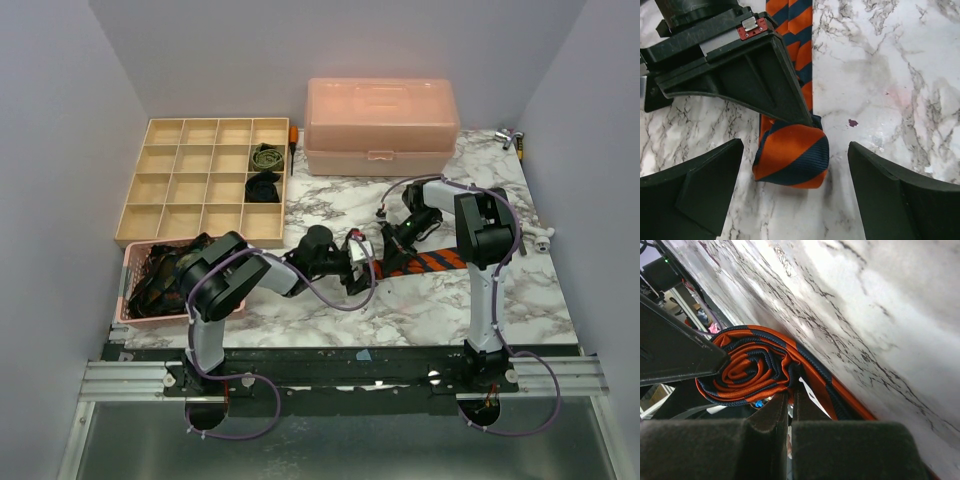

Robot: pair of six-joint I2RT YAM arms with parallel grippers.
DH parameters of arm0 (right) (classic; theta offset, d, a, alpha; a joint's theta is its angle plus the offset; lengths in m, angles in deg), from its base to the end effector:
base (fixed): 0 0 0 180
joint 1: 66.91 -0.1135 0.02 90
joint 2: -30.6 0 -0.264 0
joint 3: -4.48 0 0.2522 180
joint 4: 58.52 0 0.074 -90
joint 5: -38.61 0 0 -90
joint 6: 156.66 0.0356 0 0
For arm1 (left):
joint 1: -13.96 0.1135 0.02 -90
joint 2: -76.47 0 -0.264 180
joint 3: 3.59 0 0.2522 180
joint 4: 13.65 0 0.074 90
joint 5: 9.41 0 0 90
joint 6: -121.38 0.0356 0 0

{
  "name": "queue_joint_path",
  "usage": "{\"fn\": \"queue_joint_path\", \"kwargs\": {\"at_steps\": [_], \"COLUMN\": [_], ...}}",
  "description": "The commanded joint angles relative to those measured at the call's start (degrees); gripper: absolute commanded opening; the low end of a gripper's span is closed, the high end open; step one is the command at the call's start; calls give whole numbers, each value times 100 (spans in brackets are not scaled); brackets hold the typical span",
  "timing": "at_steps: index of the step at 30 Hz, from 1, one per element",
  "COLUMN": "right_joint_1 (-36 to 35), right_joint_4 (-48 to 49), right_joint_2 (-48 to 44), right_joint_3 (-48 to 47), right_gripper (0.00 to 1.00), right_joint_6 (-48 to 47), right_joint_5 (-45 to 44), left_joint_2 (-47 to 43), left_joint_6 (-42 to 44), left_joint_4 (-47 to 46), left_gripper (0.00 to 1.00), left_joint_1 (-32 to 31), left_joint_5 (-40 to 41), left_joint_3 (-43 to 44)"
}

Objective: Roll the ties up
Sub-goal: Roll the tie at the center of the board.

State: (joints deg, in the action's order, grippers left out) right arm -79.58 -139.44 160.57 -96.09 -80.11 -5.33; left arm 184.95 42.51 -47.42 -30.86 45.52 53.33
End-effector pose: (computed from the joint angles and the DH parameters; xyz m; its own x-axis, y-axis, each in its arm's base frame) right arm 0.3603 0.1073 0.0995 -0.9112 -0.3703 0.1807 -0.1236 0.6639 0.7375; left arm 0.2400 -0.2673 0.1348 -0.0264 0.2489 -0.9682 0.9887 0.1497 0.0116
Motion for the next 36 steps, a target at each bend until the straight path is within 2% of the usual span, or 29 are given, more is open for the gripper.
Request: {"fn": "queue_joint_path", "kwargs": {"at_steps": [1, 6, 12, 14, 19, 21, 24, 26, 28, 29, 30, 33, 36], "right_joint_1": [-25, -22, -21, -42, -217, -285, -305, -253, -95, 10, 149, 412, 447], "right_joint_4": [750, 710, 637, 616, 675, 694, 583, 335, -19, -234, -354, -482, -288], "right_joint_2": [655, 662, 605, 530, 265, 185, 28, -144, -345, -428, -498, -553, -403], "right_joint_3": [182, 123, 99, 173, 659, 824, 860, 719, 478, 348, 196, -78, 54], "right_gripper": [0, 0, 0, 0, 0, 0, 1, 8, 24, 35, 40, 44, 35], "right_joint_6": [95, 92, 65, 40, 6, 39, -17, -199, -474, -629, -733, -874, -839], "right_joint_5": [-1519, -1461, -1340, -1257, -1038, -874, -587, -274, 142, 330, 471, 415, -46], "left_joint_2": [332, 329, 123, 74, 48, 79, 90, 31, -40, -70, -111, -149, -161], "left_joint_6": [627, 1048, 1347, 1360, 1546, 1578, 1576, 1575, 1831, 1946, 1997, 2193, 2287], "left_joint_4": [-428, 215, 1440, 1568, 1625, 1652, 1941, 2225, 2696, 2774, 2800, 3124, 3358], "left_gripper": [85, 61, 49, 45, 45, 40, 24, 16, 14, 14, 14, 12, 12], "left_joint_1": [-81, -156, -229, -232, -238, -239, -190, -128, -131, -131, -129, -121, -100], "left_joint_5": [239, 198, 307, 254, 143, 150, -146, -475, -719, -813, -872, -989, -1092], "left_joint_3": [183, 492, 588, 471, 196, 174, 234, 239, 257, 218, 159, 182, 229]}}
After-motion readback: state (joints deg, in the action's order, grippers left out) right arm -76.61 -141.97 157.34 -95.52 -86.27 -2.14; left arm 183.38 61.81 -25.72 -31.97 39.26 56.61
